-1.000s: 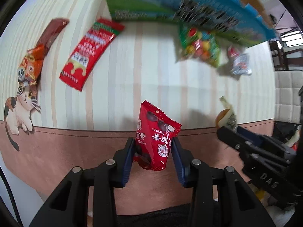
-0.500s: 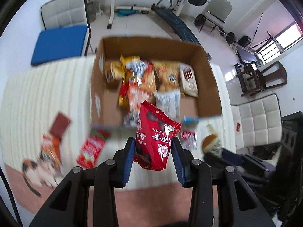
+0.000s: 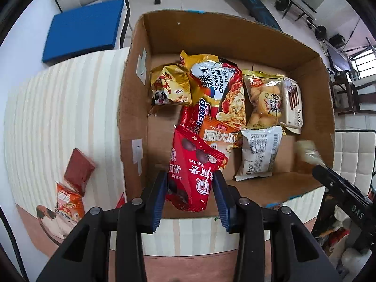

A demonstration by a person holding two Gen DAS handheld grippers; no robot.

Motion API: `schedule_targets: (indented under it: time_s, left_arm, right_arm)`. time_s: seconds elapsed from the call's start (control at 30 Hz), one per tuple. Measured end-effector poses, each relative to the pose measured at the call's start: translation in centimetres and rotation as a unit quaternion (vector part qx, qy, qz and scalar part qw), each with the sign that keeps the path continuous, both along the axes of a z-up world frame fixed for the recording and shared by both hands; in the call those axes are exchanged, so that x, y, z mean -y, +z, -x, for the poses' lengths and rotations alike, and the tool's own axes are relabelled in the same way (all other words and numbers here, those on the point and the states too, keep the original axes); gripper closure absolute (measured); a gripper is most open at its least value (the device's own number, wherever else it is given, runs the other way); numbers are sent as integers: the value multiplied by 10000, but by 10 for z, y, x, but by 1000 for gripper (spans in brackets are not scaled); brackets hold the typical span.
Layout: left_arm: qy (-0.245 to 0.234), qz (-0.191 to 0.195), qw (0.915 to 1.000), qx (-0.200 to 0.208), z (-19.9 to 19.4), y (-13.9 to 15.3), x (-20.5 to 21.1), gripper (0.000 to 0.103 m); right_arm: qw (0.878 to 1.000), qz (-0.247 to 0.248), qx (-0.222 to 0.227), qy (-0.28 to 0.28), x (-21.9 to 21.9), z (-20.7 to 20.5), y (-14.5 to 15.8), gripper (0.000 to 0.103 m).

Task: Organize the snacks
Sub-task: 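Carry both packs over the box and open both tools to drop them, then reach both tools past the milk carton toward the remaining snacks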

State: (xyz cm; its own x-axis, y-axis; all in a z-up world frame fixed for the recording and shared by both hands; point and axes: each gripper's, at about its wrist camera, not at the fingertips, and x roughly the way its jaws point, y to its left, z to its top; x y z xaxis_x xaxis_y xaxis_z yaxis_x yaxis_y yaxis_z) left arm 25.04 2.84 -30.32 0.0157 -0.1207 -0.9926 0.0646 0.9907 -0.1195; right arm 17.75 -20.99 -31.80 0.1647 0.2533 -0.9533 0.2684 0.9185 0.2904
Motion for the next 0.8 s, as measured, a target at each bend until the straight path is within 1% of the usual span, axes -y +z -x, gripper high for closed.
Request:
schedule_targets:
  time_s: [0.03, 0.07, 0.1, 0.13, 0.17, 0.23, 0.27, 0.37, 0.4, 0.5, 0.57, 0.63, 0.67, 0.73, 0.8]
  left_arm:
    - [18, 43, 10000, 15, -1, 2, 0, 65]
    - [43, 73, 10000, 18, -1, 3, -1, 65]
    - [71, 104, 9999, 33, -2, 4, -1, 63]
    - [75, 137, 9999, 71, -2, 6, -1, 55]
    - [37, 138, 9998, 142, -1, 10, 0, 39]
    - [-51, 80, 9994, 328, 2, 19, 4, 22]
    - [-78, 61, 9991, 405, 4, 23, 5, 21]
    - [-140, 55, 9973, 718, 15, 36, 9, 21]
    - [-159, 38, 9960, 883, 22, 42, 11, 21]
    - [-125, -72, 9918, 1270, 43, 53, 15, 21]
    - [-80, -51, 9900, 1408, 61, 56, 16, 21]
    - [16, -50, 9895, 1445, 79, 52, 14, 21]
    - [86, -56, 9896, 1435, 89, 47, 14, 21]
    - [186, -117, 9908, 1332, 102, 34, 14, 21]
    - [267, -54, 9938, 1076, 111, 13, 16, 21]
  right_arm:
    - [10000, 33, 25, -25, 0, 0, 1, 19]
    - [10000, 49, 55, -6, -1, -1, 2, 16]
    - [9999, 60, 83, 30, -2, -1, 4, 16]
    - [9999, 73, 112, 19, -2, 0, 7, 16]
    - [9999, 64, 149, 5, -2, 0, 8, 16]
    - [9996, 55, 272, 28, -3, 4, 13, 14]
    - [9993, 83, 365, 67, -4, 7, 16, 10]
    - [9978, 147, 621, 159, -7, 20, 24, 7]
    - [9974, 160, 676, 200, -8, 26, 26, 6]
    - [9976, 85, 642, 255, -11, 49, 22, 6]
    - [9991, 147, 374, 125, -8, 67, 11, 6]
    - [9998, -123, 30, -161, 1, 84, -11, 6]
    - [9984, -394, -172, -373, 7, 93, -29, 7]
    - [9955, -628, -383, -600, 15, 102, -52, 11]
    - [9930, -732, -490, -792, 20, 110, -75, 14]
